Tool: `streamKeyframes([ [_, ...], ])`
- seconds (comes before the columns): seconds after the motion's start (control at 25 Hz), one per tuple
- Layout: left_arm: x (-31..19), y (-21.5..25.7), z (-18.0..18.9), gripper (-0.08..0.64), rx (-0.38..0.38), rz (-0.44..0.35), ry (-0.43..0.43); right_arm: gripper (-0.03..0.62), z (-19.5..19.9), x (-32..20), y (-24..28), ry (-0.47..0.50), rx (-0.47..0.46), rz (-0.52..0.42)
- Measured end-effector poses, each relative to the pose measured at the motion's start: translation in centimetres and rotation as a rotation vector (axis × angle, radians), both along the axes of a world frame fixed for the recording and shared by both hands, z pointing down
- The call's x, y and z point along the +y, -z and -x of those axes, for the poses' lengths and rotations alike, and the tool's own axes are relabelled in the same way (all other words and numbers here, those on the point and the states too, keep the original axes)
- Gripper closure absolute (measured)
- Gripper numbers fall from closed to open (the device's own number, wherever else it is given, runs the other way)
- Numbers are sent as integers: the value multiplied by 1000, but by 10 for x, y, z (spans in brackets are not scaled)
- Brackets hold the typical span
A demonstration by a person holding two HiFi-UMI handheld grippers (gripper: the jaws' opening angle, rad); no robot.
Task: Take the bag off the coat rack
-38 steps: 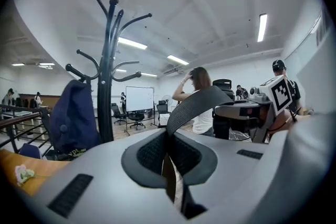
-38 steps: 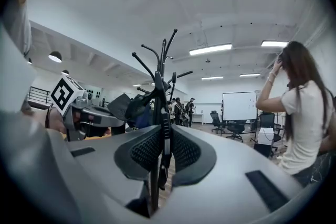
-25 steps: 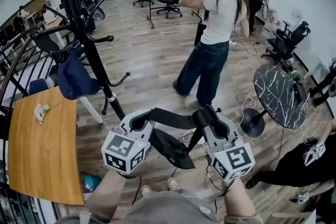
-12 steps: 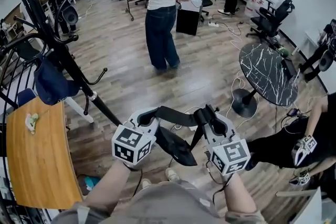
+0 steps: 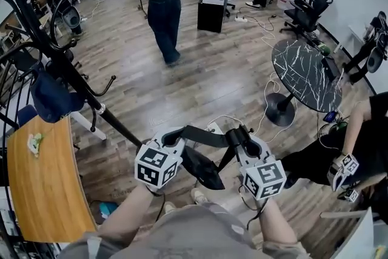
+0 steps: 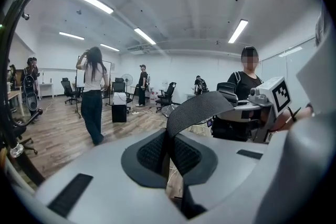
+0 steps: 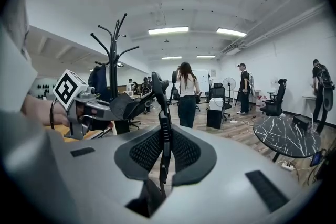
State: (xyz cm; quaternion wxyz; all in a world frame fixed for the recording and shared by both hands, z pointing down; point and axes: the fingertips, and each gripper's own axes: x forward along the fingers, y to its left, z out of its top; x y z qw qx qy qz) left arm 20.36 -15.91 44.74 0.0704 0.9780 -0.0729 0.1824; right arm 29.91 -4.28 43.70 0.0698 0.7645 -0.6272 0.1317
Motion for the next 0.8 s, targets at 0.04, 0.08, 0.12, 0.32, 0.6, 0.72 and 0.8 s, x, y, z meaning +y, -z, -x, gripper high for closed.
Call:
streamKeyframes([
  [0.04,0,-1,0,545,-2,-1,-1,531,-1,1,-1,-1,-2,3],
  [0.08,0,-1,-1,545,-4,-2,0,531,-1,2,-2,-2,-4,5],
  [0.12,-1,-1,-1,545,-7,-3,2,531,-1,2,-3,-2,-5,6],
  [0.32,-4,4,0,545,14,2,1,531,-2,-1,-1,3,-4,3],
  [0.6,-3,8,0,545,12,2,7,531,-1,-2,3,19,-11,-5],
  [0.72,-5,11,1,545,13,0,11,531,-1,-4,5,25,-9,-6],
  [0.8,-6,12,1,545,13,-1,12,531,-1,-6,7,27,-6,-6],
])
